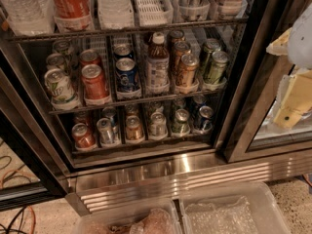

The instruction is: Pick pepsi can from bottom shelf of fridge

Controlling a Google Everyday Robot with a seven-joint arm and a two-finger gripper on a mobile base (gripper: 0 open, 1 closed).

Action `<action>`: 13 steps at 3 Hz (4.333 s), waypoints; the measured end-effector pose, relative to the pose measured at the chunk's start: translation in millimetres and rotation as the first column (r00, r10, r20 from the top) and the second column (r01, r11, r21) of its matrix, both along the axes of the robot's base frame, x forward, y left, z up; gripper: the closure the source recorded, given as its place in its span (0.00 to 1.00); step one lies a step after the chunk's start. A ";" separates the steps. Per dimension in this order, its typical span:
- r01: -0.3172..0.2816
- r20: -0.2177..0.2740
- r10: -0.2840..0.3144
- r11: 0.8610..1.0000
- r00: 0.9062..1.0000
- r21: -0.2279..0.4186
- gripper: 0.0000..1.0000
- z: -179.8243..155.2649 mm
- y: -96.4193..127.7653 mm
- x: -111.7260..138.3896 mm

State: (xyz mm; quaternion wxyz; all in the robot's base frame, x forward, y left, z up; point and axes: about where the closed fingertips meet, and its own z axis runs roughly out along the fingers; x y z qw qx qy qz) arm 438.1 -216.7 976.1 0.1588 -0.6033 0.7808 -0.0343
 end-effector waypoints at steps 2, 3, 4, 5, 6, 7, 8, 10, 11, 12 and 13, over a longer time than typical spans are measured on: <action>0.022 -0.016 -0.022 1.000 1.000 -0.006 0.00 -36.7 -10.2 1.1; 0.046 -0.061 -0.043 0.997 0.997 0.055 0.00 -97.7 -15.3 -1.9; 0.098 -0.065 -0.089 0.984 0.994 0.148 0.00 -170.3 -16.4 6.9; 0.098 -0.066 -0.089 0.984 0.994 0.147 0.00 -170.0 -16.3 6.6; 0.071 -0.046 -0.064 0.983 0.997 0.171 0.00 -170.5 -6.0 6.8; 0.067 -0.064 -0.055 0.977 0.996 0.200 0.00 -197.5 6.7 10.0; 0.126 -0.124 -0.098 0.962 0.987 0.244 0.00 -243.4 10.5 20.2; 0.198 -0.161 -0.154 0.928 0.975 0.316 0.00 -297.7 17.6 34.1; 0.198 -0.179 -0.146 0.927 0.973 0.319 0.00 -308.6 22.5 43.9; 0.236 -0.165 -0.183 0.881 0.969 0.410 0.00 -325.1 26.0 51.5; 0.309 -0.140 -0.276 0.806 0.951 0.505 0.00 -333.9 22.9 67.8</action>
Offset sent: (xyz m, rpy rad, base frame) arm -0.0021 -0.0251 -0.0951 -0.0198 0.0829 -0.0456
